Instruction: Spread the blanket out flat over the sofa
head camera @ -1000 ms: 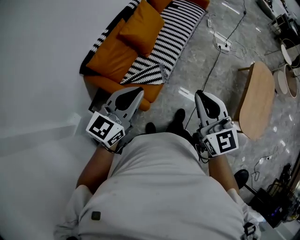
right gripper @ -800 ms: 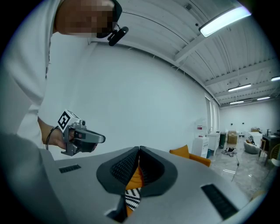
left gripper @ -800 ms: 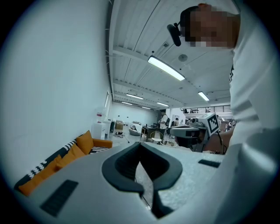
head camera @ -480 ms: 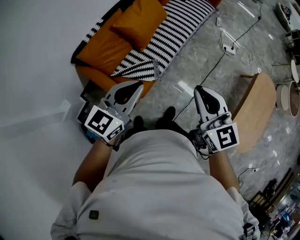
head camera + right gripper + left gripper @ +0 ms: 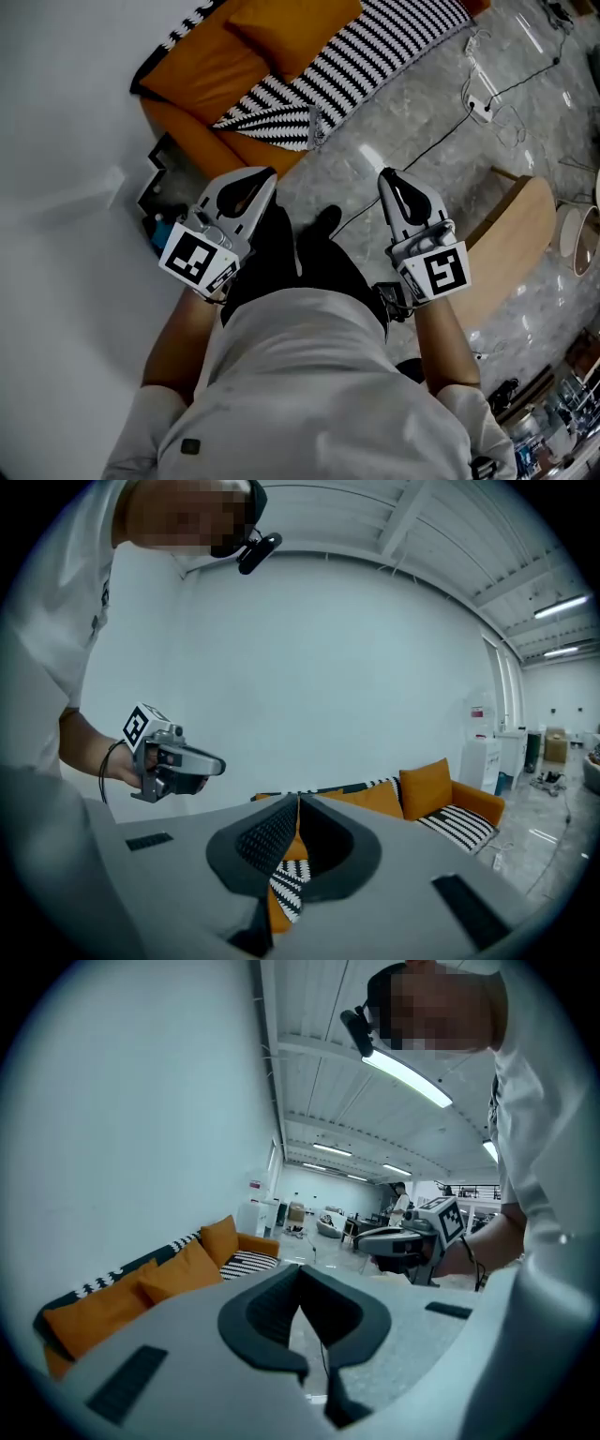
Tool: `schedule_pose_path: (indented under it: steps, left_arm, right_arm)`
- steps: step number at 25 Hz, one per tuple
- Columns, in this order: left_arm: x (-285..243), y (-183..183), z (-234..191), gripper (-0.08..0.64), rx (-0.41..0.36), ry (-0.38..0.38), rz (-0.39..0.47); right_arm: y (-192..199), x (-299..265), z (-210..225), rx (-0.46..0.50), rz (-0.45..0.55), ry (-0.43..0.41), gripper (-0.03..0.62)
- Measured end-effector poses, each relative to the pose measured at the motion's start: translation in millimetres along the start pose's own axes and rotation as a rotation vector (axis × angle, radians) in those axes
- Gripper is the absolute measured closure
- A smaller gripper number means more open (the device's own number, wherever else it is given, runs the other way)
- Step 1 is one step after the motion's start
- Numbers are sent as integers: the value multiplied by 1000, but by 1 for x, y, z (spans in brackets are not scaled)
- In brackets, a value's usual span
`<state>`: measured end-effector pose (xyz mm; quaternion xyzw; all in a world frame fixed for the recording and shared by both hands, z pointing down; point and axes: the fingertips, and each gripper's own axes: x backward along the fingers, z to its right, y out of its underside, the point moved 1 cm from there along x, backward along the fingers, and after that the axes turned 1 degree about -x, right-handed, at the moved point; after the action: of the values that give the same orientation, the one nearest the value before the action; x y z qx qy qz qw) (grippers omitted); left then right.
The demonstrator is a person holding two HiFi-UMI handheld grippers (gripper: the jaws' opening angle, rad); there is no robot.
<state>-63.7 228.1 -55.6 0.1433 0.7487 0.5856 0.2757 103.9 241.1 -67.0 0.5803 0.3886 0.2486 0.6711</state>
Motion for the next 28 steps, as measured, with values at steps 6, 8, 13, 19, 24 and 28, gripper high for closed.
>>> schedule_pose_path:
  steps: [6, 8, 13, 19, 24, 28]
  left_arm:
    - [-36, 61, -67, 551, 5, 13, -59]
    - [-51, 86, -86, 551, 23, 11, -88]
    - [-79, 160, -126, 551, 89, 39, -187]
    - [-121, 220, -176, 551, 121, 79, -231]
    - [-138, 271, -192, 550, 145, 103, -256]
    - [-154, 249, -181, 549, 123, 189, -244]
  right_arm:
    - [66, -87, 20, -26, -62, -31, 561]
    - [98, -113, 30, -50, -85, -41, 560]
    - [188, -174, 47, -78, -160, -59, 553]
    - [260, -247, 85, -112, -178, -53, 489]
    - [336, -282, 103, -136, -239, -49, 465]
    - [338, -271, 128, -130, -301, 11, 462]
